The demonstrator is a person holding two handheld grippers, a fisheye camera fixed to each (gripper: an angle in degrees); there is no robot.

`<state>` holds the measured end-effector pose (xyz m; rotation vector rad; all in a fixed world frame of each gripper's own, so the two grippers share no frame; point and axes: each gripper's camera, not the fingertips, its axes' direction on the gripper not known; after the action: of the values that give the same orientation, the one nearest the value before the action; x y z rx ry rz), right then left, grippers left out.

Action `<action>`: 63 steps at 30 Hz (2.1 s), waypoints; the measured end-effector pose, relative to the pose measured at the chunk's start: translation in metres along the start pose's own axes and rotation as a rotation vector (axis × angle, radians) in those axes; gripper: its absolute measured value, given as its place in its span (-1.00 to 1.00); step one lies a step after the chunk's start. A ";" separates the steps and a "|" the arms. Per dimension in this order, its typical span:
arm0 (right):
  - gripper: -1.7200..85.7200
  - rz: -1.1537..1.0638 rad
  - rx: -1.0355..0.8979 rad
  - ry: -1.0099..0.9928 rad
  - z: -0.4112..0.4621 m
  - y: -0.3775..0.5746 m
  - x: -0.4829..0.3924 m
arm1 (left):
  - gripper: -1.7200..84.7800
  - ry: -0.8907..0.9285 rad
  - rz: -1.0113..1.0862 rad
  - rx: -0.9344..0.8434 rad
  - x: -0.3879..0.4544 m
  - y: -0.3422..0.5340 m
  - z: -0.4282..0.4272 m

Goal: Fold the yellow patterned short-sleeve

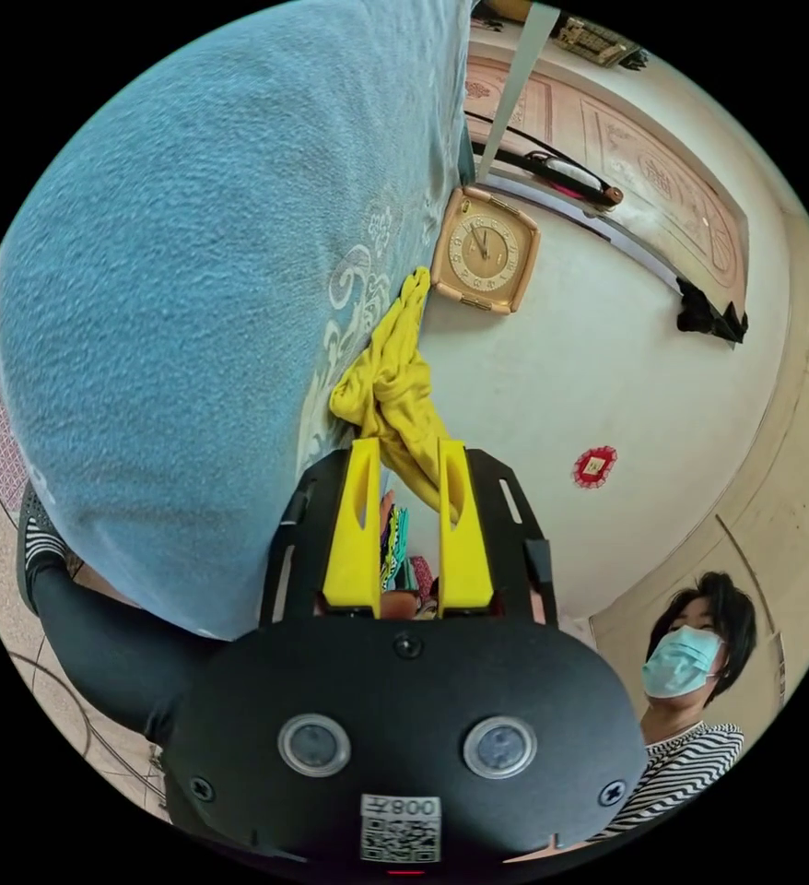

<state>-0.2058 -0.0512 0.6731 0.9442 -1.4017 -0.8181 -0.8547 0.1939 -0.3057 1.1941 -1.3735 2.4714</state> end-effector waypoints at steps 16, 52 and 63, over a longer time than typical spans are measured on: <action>-0.92 -0.036 -0.019 -0.017 0.027 -0.012 -0.109 | -0.71 0.066 -0.135 0.011 0.046 -0.043 0.065; -0.92 -0.206 0.288 -0.054 -0.260 0.317 -0.500 | -0.92 0.121 0.588 -0.507 0.478 0.247 0.455; -0.92 -0.252 0.524 0.020 -0.412 0.436 -0.604 | -0.92 0.141 0.576 -0.794 0.504 0.424 0.717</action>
<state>0.1566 0.7023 0.8322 1.5507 -1.5306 -0.6270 -0.9516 -0.7419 -0.0532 0.4759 -2.5489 1.8169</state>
